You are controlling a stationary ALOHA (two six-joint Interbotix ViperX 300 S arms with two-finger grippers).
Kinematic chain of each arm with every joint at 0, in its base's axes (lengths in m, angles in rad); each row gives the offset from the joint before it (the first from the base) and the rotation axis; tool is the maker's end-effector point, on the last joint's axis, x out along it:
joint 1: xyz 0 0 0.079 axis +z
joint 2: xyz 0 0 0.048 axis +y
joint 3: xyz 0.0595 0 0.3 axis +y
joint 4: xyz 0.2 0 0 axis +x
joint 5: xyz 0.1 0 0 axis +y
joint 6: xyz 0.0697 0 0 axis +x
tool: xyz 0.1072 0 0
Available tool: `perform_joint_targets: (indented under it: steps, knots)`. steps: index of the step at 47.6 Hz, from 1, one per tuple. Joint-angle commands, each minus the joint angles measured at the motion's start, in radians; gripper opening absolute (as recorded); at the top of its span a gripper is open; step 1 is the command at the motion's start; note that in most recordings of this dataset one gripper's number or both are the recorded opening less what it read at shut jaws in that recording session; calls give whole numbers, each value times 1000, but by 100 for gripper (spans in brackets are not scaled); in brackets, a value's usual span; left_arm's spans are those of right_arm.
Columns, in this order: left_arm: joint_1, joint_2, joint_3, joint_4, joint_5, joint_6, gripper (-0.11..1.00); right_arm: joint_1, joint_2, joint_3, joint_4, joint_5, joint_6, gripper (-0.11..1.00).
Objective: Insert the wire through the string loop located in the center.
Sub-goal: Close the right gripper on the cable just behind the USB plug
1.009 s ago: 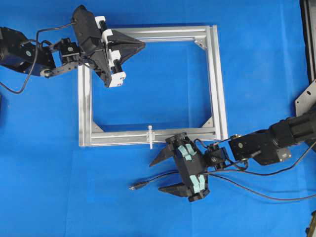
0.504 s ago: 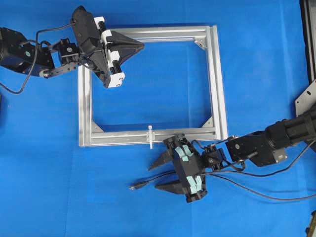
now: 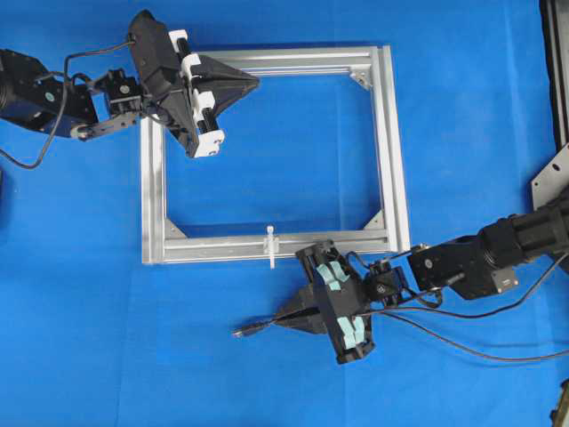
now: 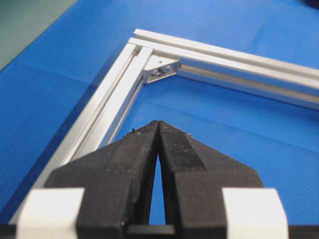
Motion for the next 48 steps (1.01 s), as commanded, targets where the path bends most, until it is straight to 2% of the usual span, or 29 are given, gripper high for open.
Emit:
perform_joint_targets:
  steps: [1, 15, 30, 48]
  knots:
    - [3, -32, -8, 3, -5, 2, 0, 0, -23, -6, 3, -3, 2, -2]
    - [3, -34, -8, 3, -5, 0, 0, 0, -95, -3, 3, 35, 2, -2]
    - [3, -32, -12, 3, -5, 0, 0, 0, -222, -25, -2, 202, -6, -2]
    - [3, -34, -9, 3, -5, 0, 0, 0, -225, -25, -2, 213, -6, -2]
